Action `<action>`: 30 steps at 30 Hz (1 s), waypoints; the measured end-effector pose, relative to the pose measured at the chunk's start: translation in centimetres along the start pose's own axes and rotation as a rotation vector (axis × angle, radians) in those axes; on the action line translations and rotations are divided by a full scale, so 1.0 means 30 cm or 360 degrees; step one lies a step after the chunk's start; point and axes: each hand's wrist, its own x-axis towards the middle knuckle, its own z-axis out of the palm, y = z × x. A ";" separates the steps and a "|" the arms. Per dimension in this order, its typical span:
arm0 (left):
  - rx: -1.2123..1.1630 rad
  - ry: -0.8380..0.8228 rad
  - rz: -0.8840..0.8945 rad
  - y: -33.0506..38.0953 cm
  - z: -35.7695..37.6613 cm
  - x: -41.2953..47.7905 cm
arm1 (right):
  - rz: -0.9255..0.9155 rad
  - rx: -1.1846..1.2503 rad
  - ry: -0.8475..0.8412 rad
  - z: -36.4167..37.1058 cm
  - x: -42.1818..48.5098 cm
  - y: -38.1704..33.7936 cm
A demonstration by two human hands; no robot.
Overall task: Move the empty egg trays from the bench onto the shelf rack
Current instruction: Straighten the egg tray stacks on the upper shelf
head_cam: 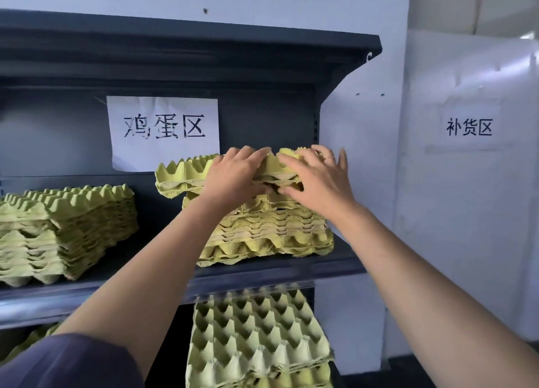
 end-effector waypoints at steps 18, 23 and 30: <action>0.0209 -0.0108 -0.0097 -0.023 -0.007 -0.042 | 0.0063 0.0310 -0.0213 0.048 0.029 0.169; 0.0176 -0.0234 -0.0147 -0.031 0.036 -0.117 | 0.0041 0.0275 -0.0248 0.088 -0.002 0.132; 0.0572 -0.0365 -0.0092 -0.028 0.038 -0.141 | -0.0115 0.0125 -0.0329 0.089 -0.009 0.116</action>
